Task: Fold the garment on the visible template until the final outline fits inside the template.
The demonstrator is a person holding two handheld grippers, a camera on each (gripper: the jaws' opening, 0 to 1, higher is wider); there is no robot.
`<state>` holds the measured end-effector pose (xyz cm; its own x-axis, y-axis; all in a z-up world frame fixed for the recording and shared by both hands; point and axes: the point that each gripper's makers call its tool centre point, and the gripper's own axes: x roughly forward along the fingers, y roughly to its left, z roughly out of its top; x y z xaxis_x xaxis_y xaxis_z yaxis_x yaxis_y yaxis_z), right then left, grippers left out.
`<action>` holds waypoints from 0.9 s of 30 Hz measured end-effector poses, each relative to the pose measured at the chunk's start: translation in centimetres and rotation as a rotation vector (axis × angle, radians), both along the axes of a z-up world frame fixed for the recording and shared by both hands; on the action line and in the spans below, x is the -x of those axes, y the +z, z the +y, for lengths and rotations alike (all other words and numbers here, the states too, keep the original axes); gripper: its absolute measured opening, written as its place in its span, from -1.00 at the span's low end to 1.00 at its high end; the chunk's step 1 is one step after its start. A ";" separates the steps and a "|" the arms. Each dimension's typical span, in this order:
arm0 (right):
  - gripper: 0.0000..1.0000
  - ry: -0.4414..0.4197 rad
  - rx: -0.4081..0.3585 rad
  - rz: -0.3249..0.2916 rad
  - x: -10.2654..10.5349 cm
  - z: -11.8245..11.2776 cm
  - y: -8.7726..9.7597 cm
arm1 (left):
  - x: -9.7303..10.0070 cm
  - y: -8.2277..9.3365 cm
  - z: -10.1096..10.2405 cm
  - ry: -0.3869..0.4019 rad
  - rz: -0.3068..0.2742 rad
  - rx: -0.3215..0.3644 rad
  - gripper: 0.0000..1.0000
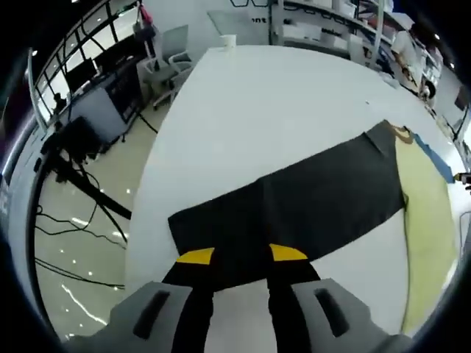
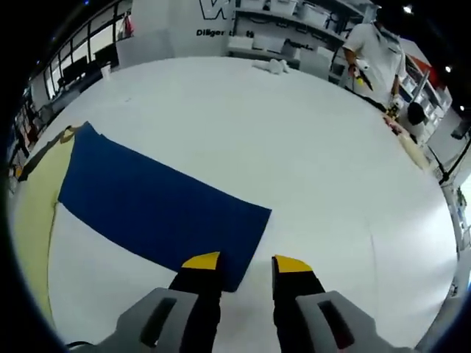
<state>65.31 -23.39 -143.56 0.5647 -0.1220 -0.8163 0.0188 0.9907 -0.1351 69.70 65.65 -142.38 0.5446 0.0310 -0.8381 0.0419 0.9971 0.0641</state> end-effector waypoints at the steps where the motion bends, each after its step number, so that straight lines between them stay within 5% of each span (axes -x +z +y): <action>1: -0.57 -0.004 -0.006 -0.002 0.0 0.0 0.0 | 0.0 0.1 0.2 0.009 -0.005 -0.002 -0.30; 7: -0.53 -0.026 -0.034 0.002 0.3 0.1 -0.3 | 0.7 -0.1 2.4 0.142 -0.008 0.002 -0.23; 12: -0.54 -0.043 -0.053 -0.004 0.4 0.3 -0.4 | 1.8 -1.4 2.9 0.153 0.045 0.019 -0.32; 17: -0.62 -0.055 -0.077 -0.010 0.5 0.6 -0.4 | 1.4 -1.2 3.0 0.177 0.024 0.028 -0.42; 20: -0.85 -0.036 -0.087 -0.008 0.3 1.1 -0.5 | 2.0 -1.1 2.9 0.095 0.056 -0.018 -0.86; 22: -0.94 -0.031 -0.089 -0.011 0.1 1.4 -0.5 | 1.8 -0.8 2.8 0.159 0.033 0.014 -0.86; 27: -1.00 -0.036 -0.092 -0.009 0.1 1.2 -0.6 | 1.9 -0.5 2.8 0.151 0.033 0.015 -0.87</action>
